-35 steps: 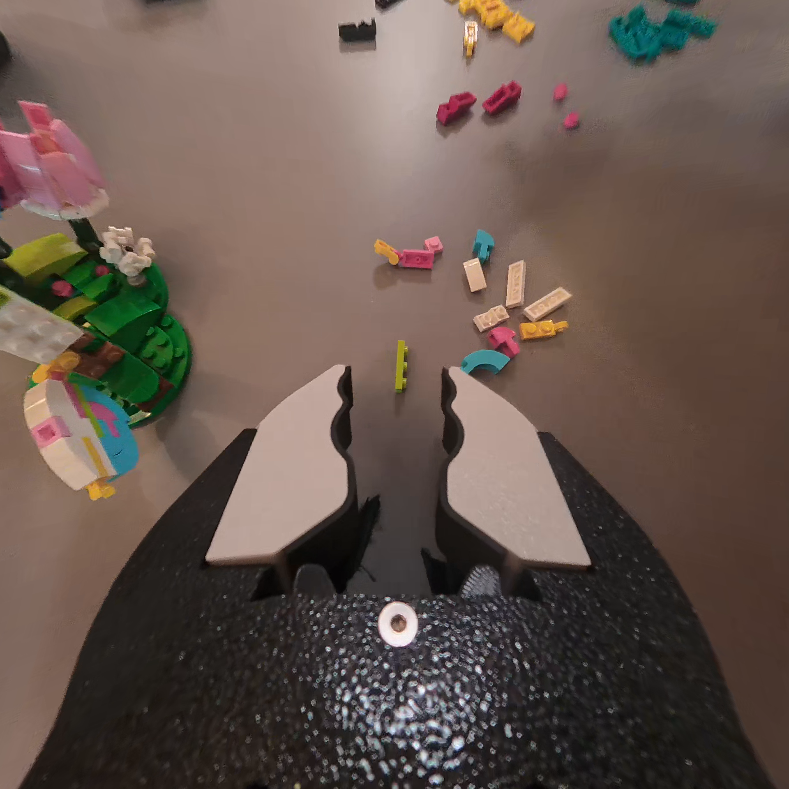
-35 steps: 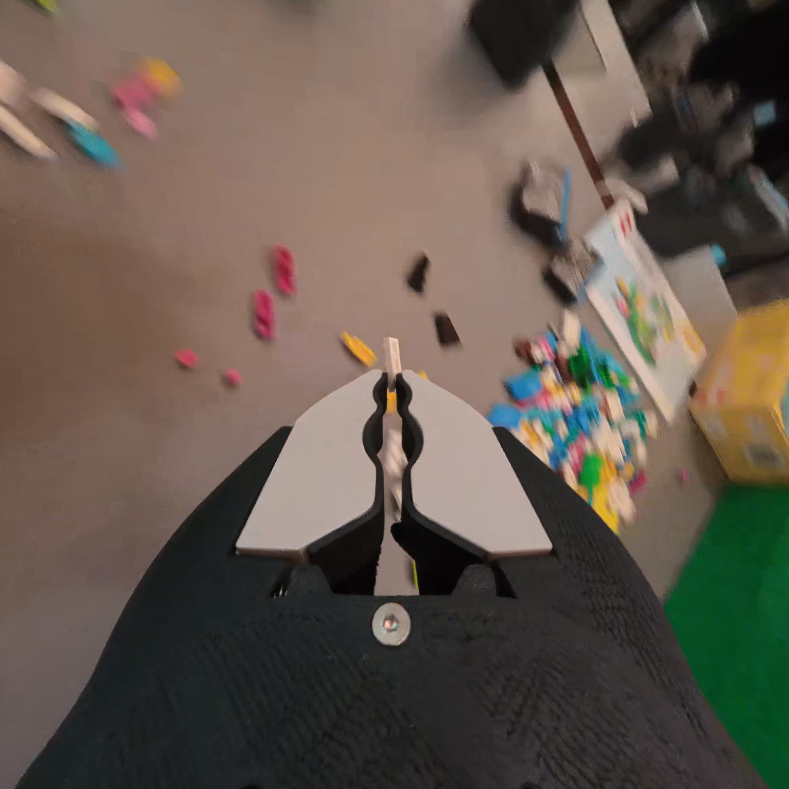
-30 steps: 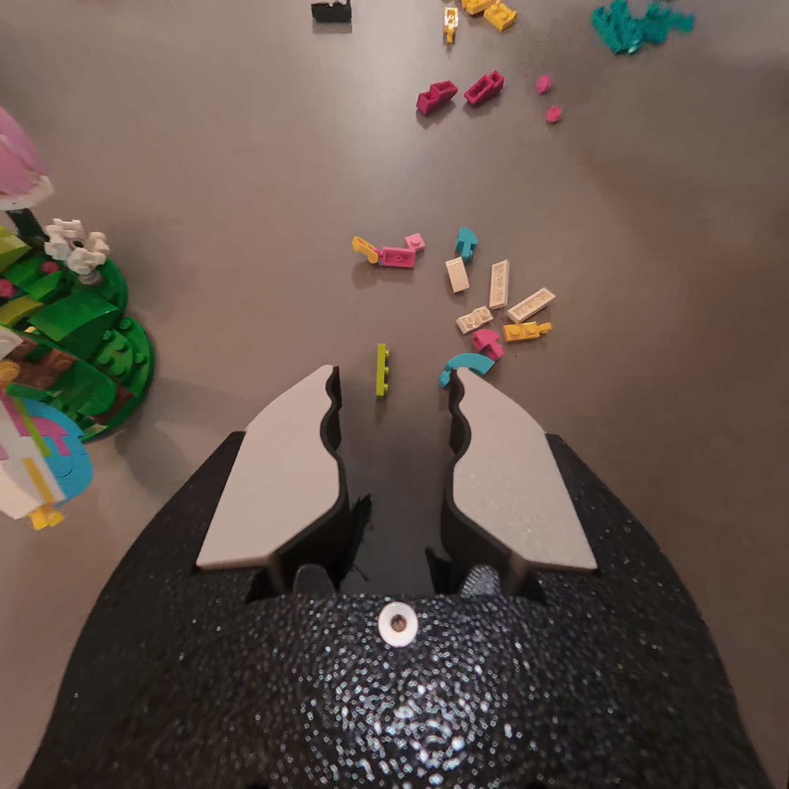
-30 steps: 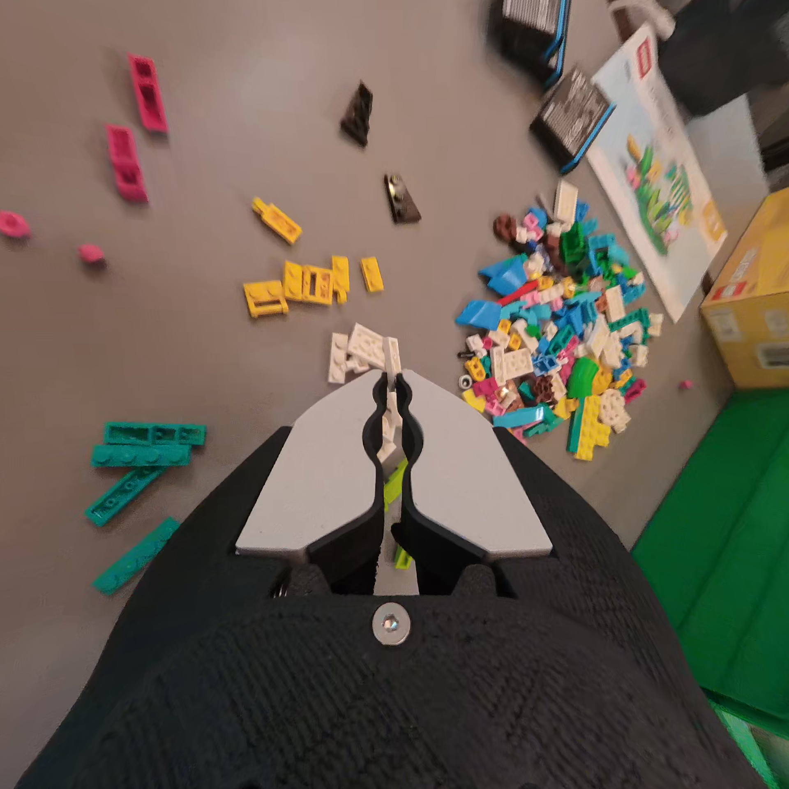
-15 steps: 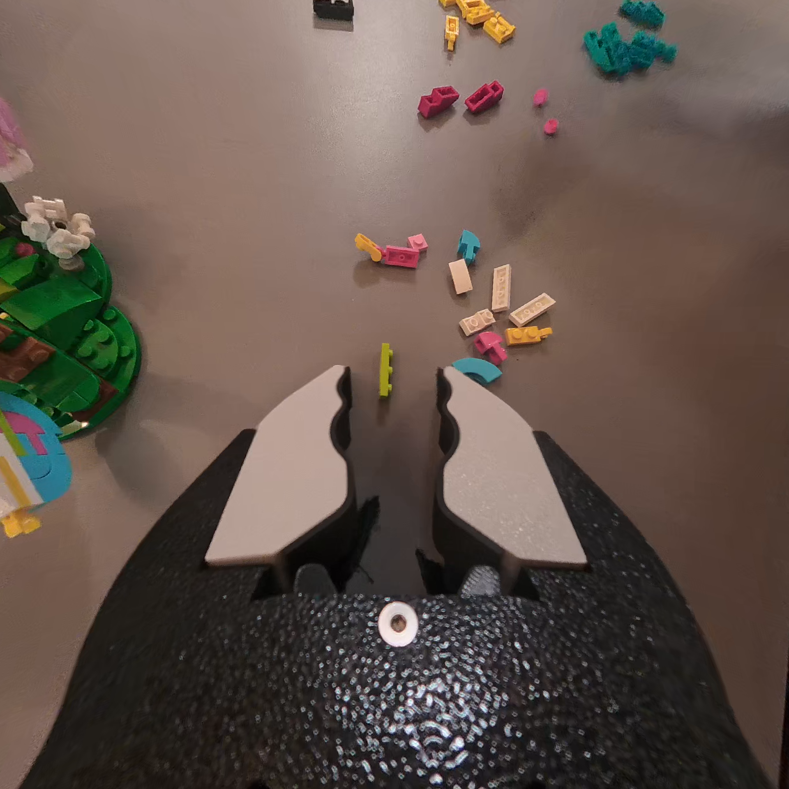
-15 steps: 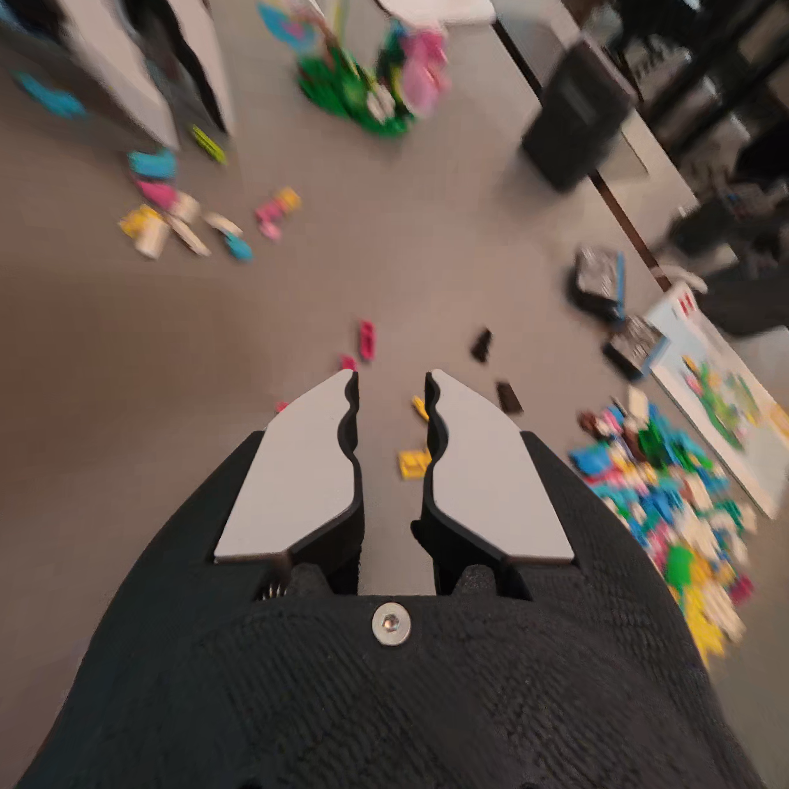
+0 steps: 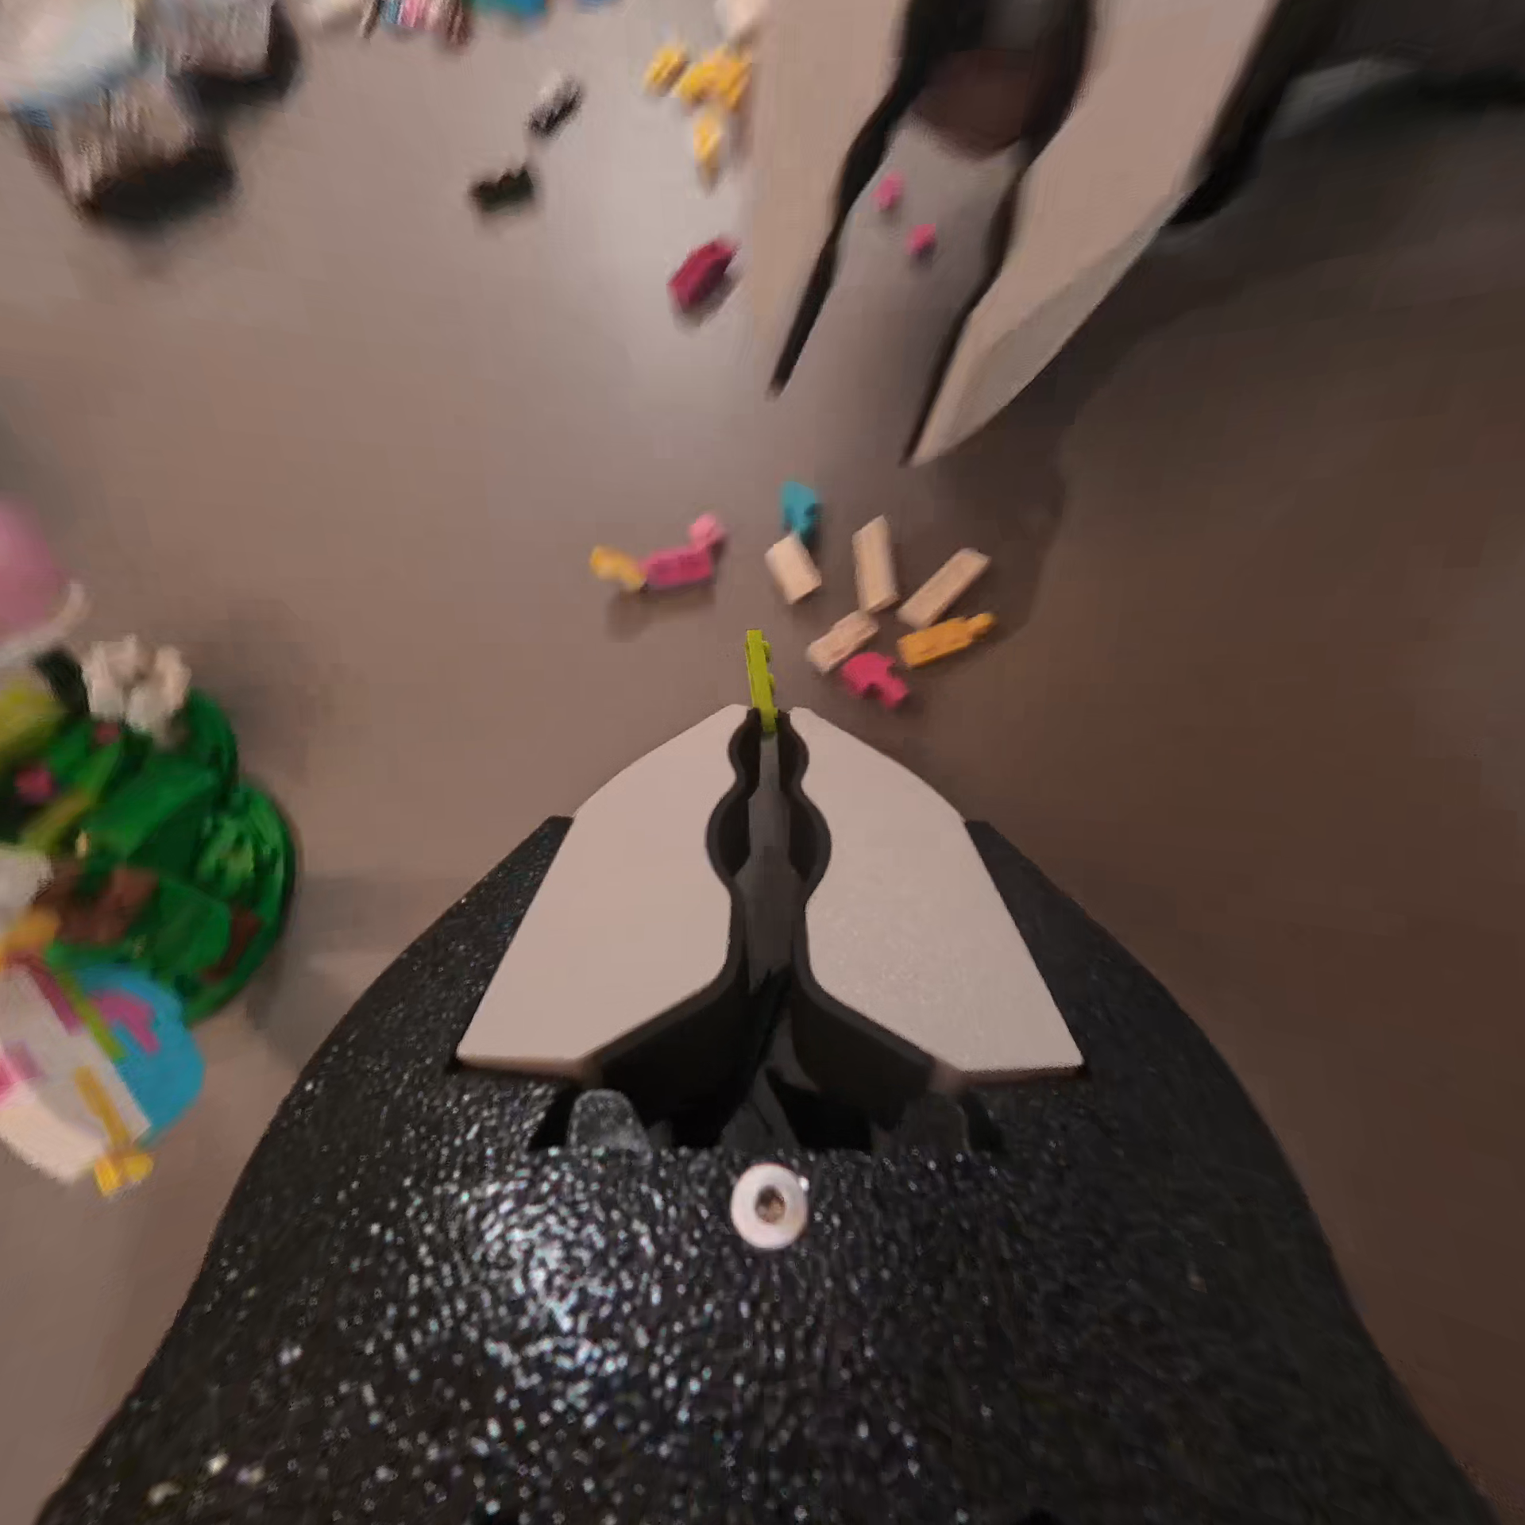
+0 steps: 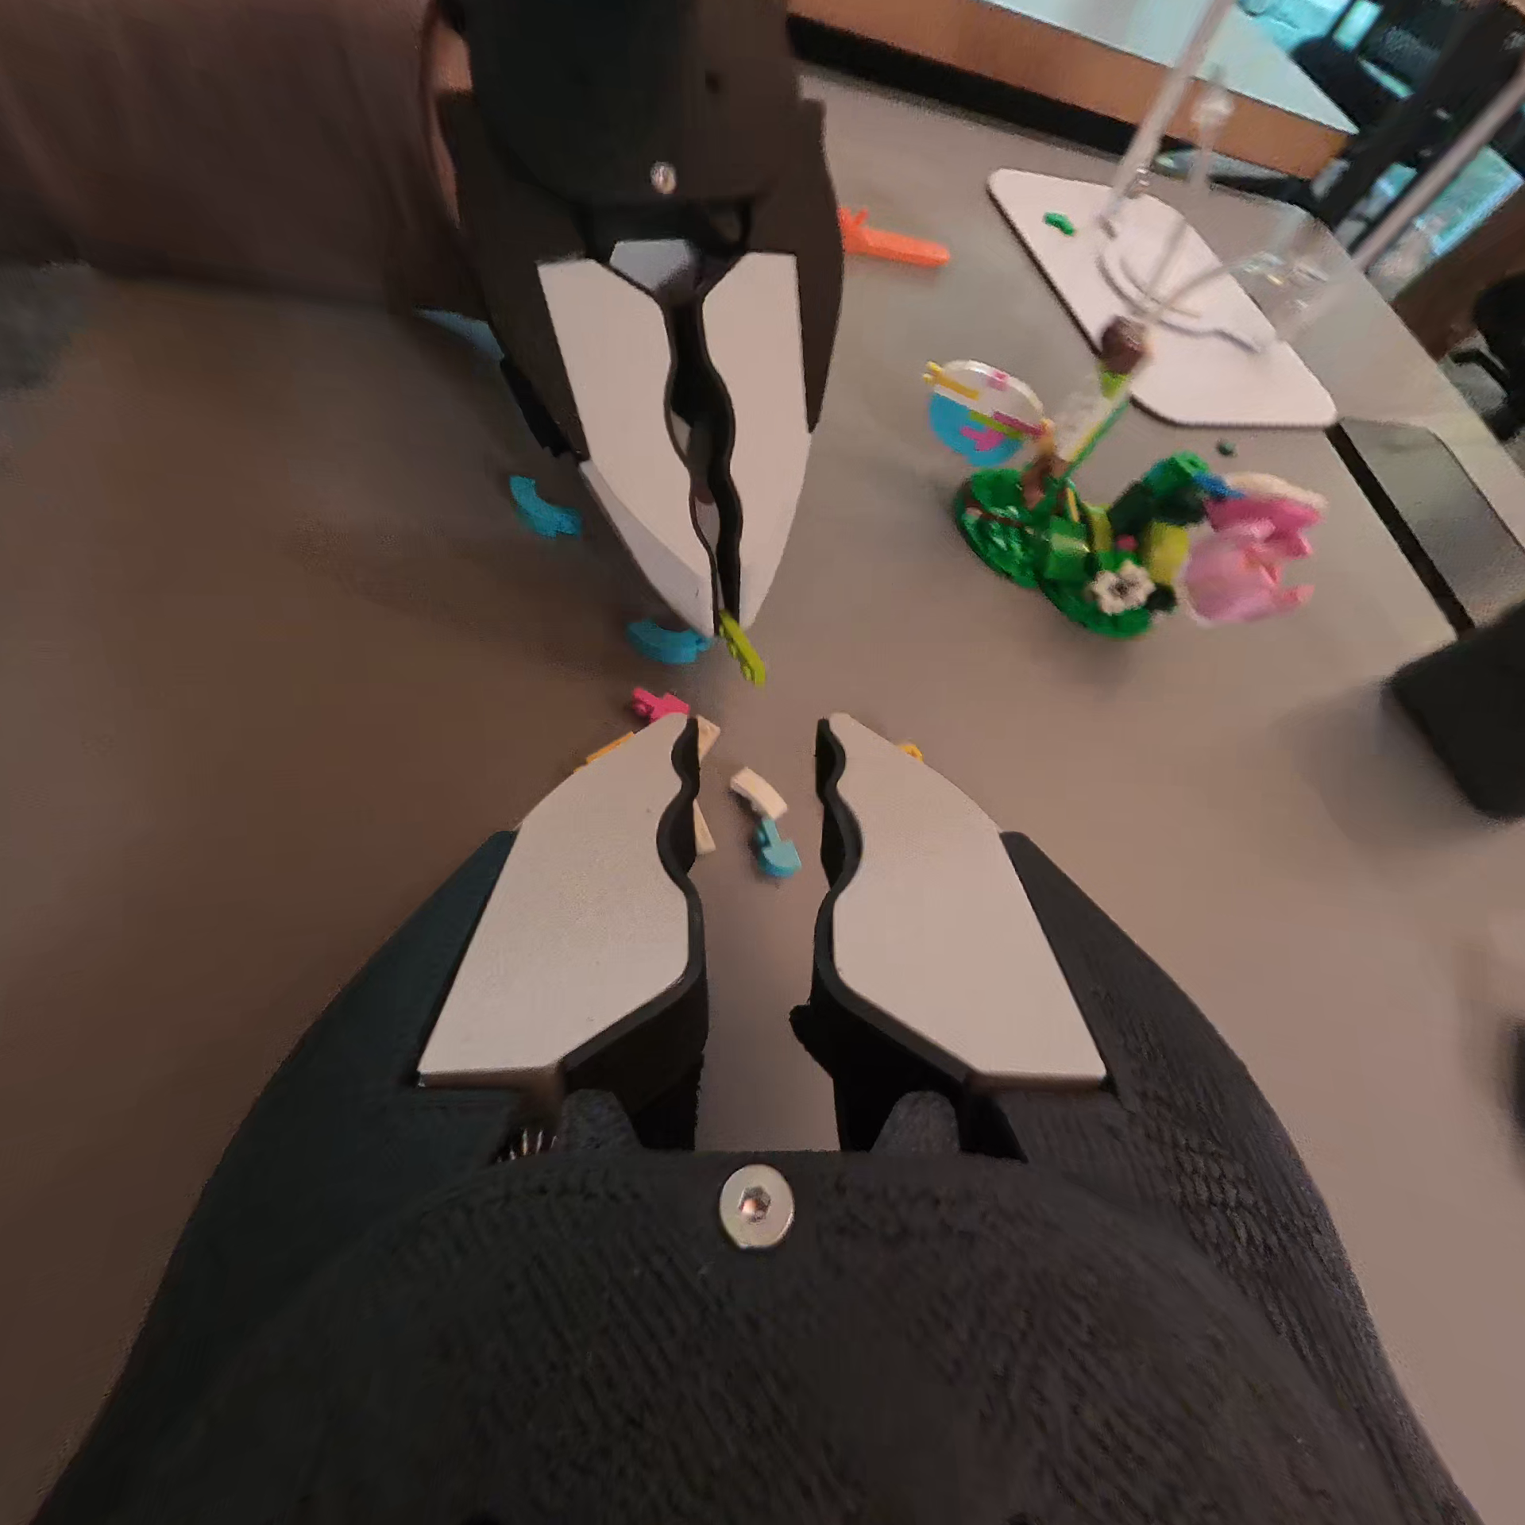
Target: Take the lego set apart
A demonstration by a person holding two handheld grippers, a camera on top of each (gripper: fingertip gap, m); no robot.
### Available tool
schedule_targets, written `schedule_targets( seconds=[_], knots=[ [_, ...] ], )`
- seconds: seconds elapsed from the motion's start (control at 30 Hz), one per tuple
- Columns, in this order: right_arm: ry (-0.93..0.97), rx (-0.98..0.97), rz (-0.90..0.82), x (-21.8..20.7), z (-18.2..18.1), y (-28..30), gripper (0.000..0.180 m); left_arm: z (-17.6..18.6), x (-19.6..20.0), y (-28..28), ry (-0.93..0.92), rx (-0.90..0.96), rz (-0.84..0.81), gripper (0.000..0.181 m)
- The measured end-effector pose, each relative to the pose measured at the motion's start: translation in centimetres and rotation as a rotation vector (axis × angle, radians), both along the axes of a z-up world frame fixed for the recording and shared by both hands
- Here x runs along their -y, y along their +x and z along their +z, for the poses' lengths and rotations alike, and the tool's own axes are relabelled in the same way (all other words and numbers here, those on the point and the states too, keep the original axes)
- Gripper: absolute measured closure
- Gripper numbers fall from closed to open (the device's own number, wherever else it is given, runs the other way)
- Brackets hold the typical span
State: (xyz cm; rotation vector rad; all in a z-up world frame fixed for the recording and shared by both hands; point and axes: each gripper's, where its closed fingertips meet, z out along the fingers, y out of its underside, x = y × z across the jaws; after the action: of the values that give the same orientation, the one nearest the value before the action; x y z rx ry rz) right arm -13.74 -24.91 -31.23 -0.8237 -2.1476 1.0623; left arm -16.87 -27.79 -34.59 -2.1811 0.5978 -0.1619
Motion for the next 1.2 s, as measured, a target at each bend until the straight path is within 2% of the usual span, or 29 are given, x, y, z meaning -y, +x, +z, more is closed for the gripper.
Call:
schedule_targets(
  seconds=[0.03,0.17,0.37,0.47,0.53,0.67,0.8,0.9,1.0,1.13,1.2],
  knots=[
    [0.029,0.000,0.031,0.7,-0.3,-0.2,0.155,0.7,0.0,0.9,0.047,-0.012,-0.048,0.177],
    [0.077,-0.022,0.123,3.0,-0.6,-0.6,0.169,2.2,0.1,3.2,0.132,-0.011,-0.156,0.177],
    [0.051,0.009,0.161,3.7,-0.6,0.3,0.177,2.5,0.3,3.7,0.139,0.027,-0.166,0.176],
    [0.050,0.018,0.122,2.8,-0.2,1.1,0.177,2.4,0.0,3.4,0.113,0.043,-0.113,0.153],
    [0.048,0.014,0.077,1.8,0.1,2.2,0.177,2.4,0.0,3.2,0.100,0.051,-0.107,0.145],
    [0.070,0.002,-0.143,-3.8,0.4,5.1,0.177,2.5,0.2,3.3,0.094,0.056,-0.106,0.141],
    [0.105,-0.054,-0.575,-15.0,1.0,9.6,0.177,1.3,0.3,2.6,0.023,0.069,-0.081,0.135],
    [0.177,0.021,-0.849,-22.7,-0.3,14.2,0.177,1.0,0.3,2.5,-0.001,0.094,-0.070,0.134],
    [0.184,0.150,-0.929,-25.6,-2.3,16.9,0.176,0.9,0.4,2.5,-0.007,0.085,-0.072,0.134],
    [0.228,0.213,-0.904,-25.9,-3.6,17.4,0.176,0.6,0.6,2.9,-0.038,0.126,-0.088,0.127],
    [0.244,0.212,-0.897,-25.8,-3.7,17.3,0.170,0.6,0.8,3.0,-0.056,0.166,-0.092,0.121]
  ],
)
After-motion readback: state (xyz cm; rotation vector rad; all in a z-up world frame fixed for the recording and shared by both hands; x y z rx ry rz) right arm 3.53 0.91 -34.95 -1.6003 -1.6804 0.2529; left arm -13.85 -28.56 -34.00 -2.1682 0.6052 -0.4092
